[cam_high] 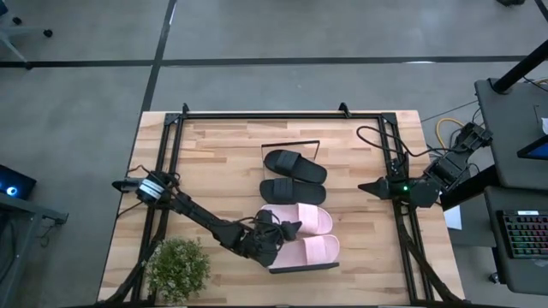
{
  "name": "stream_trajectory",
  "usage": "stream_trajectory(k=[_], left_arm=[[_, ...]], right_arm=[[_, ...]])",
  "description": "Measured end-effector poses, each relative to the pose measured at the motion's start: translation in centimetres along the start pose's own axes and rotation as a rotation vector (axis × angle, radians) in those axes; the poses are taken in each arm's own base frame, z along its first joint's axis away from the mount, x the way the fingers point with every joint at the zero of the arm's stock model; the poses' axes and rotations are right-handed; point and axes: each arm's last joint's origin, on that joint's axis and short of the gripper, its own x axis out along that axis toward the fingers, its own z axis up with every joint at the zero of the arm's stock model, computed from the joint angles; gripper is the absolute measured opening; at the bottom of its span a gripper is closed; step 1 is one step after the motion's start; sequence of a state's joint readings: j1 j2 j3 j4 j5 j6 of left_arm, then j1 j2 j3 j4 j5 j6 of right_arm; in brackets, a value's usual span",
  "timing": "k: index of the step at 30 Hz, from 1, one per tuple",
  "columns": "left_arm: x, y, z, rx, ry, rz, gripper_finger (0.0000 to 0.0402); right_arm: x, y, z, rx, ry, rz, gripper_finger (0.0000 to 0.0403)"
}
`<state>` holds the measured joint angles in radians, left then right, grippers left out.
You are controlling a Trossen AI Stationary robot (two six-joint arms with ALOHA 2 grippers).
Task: Pick and place slides into the shelf
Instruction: Return to Home Position
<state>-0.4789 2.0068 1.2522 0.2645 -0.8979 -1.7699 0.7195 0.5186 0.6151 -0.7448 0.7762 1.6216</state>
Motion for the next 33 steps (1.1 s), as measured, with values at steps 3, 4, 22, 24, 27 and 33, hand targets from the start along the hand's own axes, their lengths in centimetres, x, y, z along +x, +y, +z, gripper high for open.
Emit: stream_trajectory(k=[3,4,22,24,27,33], left_arm=[[-0.3,-0.2,0.2,0.013,0.009,0.013,0.0125],[-0.4,-0.4,0.4,0.020,0.016,0.020,0.0125],[-6.6,-9.1,8.4,0.624,-0.007,-0.029,0.0125],[-7.2,-10.1,9.5,0.697,-0.020,-0.049,0.0125],[-8.4,-11.5,11.4,0.765,-0.045,-0.076,0.0125],[-9.9,-12.8,14.5,0.868,-0.093,-0.096,0.0125]], right_arm=[[0.0,0.0,0.0,-0.002,0.002,0.001,0.0008],[0.0,0.0,0.0,-0.001,0.003,0.002,0.0008],[-0.1,0.6,0.1,-0.093,-0.031,0.051,0.0008],[-0.1,0.8,0.2,-0.114,-0.040,0.069,0.0009],[-0.2,1.1,0.3,-0.149,-0.061,0.097,0.0009],[-0.7,1.7,0.9,-0.195,-0.113,0.158,0.0009]])
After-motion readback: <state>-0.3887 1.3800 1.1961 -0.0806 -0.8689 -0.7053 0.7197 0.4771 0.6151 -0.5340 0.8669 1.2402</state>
